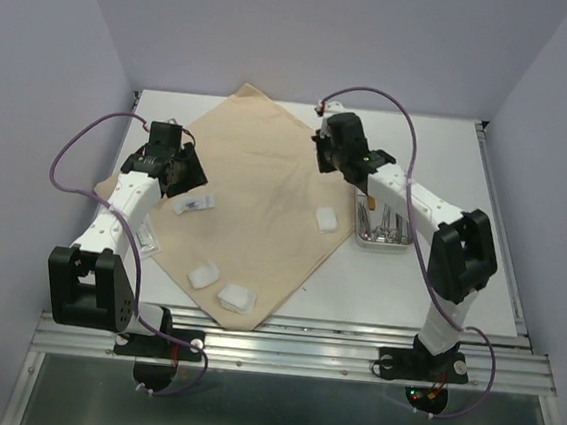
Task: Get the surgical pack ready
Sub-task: Place the medical item in the container.
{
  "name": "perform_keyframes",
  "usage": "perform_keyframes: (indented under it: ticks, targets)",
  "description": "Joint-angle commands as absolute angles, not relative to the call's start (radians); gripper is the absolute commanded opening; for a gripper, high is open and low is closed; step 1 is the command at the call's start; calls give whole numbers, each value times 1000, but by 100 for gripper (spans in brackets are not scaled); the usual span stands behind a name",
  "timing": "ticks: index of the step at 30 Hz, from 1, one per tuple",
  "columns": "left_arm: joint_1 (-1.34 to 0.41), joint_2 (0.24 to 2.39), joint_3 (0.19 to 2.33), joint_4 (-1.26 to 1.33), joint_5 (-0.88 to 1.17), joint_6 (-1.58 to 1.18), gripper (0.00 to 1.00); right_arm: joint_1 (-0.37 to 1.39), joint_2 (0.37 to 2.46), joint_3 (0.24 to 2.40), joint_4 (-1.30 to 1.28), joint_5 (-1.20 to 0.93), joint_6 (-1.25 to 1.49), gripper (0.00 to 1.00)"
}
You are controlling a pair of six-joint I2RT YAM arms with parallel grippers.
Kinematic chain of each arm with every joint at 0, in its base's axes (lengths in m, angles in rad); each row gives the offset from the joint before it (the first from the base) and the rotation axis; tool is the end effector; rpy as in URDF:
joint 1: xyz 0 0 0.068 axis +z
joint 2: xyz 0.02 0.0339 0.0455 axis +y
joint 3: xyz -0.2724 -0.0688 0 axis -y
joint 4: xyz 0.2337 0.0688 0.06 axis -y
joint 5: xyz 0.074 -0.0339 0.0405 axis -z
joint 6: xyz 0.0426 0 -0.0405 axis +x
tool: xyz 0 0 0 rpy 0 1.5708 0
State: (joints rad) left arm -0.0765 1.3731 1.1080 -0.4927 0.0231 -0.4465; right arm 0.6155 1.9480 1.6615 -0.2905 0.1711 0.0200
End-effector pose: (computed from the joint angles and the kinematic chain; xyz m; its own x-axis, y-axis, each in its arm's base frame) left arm 0.2915 -0.0233 0.2971 -0.6583 -0.3825 -0.6483 -0.2119 0.9206 -0.3280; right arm 0.3787 0.2589 0.2950 -0.4544 -0.2972 -0.8398 -0.4434 0.8931 -0.0761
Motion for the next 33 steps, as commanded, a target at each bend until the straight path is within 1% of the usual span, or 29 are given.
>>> perform_keyframes:
  ticks: [1,3,4,5,6,9,11,16,18,19,20,22,25,29,33]
  targets:
    - [-67,1335,1149,-503,17,-423,61,482,1746,1449,-222,216,109,2]
    - [-67,1332,1149,-502,18,-422,61,422,1679,1325,-219,213,136,2]
    - [-67,1331,1147,-500,20,-422,61,422,1649,1287,-218,213,143,2]
    - [-67,1333,1144,-499,23,-423,61,382,1602,1254,-218,213,147,2]
    - [-67,1335,1144,-496,26,-423,61,362,1586,1199,-212,213,155,2]
    - [-67,1342,1141,-491,29,-425,61,293,1565,1135,-184,186,153,2]
    - [-67,1345,1143,-494,31,-425,61,270,1578,1126,-160,178,144,3]
    - [-67,1341,1146,-500,31,-428,61,239,1713,1186,-146,172,118,3]
    - [-67,1336,1146,-503,32,-431,61,229,1764,1210,-138,175,114,5]
    - [-67,1336,1147,-505,31,-433,61,229,1778,1218,-134,181,115,8]
    - [-67,1336,1144,-508,29,-433,61,229,1787,1227,-130,184,115,16]
    - [-67,1339,1143,-509,29,-431,61,229,1807,1235,-124,198,124,22]
    - [-67,1344,1138,-515,17,-429,61,229,1810,1252,-124,207,130,45]
    - [-66,1359,1140,-523,-31,-429,61,229,1784,1259,-126,215,130,57]
    - [-60,1393,1123,-529,-116,-445,62,229,1715,1243,-126,219,132,60]
